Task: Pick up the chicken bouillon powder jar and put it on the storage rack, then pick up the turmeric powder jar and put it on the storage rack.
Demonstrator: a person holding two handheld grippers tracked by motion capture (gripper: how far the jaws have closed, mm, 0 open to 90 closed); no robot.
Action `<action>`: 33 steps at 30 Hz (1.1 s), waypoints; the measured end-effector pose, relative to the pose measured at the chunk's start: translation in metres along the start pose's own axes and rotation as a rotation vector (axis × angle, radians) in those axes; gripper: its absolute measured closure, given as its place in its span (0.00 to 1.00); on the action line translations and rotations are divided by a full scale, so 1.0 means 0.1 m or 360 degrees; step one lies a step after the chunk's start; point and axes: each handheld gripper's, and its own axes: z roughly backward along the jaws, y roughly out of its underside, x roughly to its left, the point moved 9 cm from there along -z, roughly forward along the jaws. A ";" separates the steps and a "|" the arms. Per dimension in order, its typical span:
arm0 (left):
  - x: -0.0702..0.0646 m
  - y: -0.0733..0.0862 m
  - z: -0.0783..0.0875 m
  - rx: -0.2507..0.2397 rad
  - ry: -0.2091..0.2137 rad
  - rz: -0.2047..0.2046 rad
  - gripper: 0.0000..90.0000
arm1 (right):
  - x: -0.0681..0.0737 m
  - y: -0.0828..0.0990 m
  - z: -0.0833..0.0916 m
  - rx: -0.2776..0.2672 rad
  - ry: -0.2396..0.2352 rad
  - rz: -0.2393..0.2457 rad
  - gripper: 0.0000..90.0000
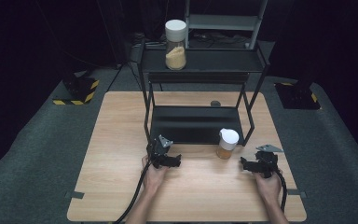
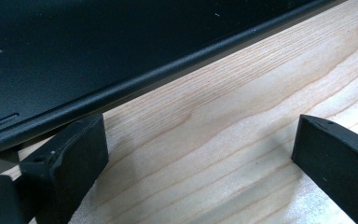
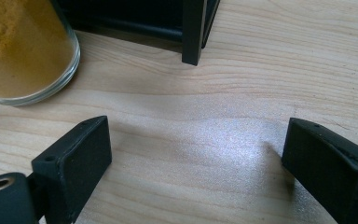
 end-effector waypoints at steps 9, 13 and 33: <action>-0.01 0.01 0.00 -0.0002 -0.0014 0.0010 0.04 | 0.00 0.00 0.00 0.0001 0.0003 -0.0004 0.08; -0.01 0.01 0.00 -0.0001 -0.0011 0.0011 0.04 | 0.01 -0.01 -0.01 0.0004 0.0009 -0.0016 0.07; -0.01 0.01 0.00 -0.0002 -0.0004 0.0013 0.04 | 0.26 -0.10 0.05 -0.0039 -0.0293 0.0078 0.06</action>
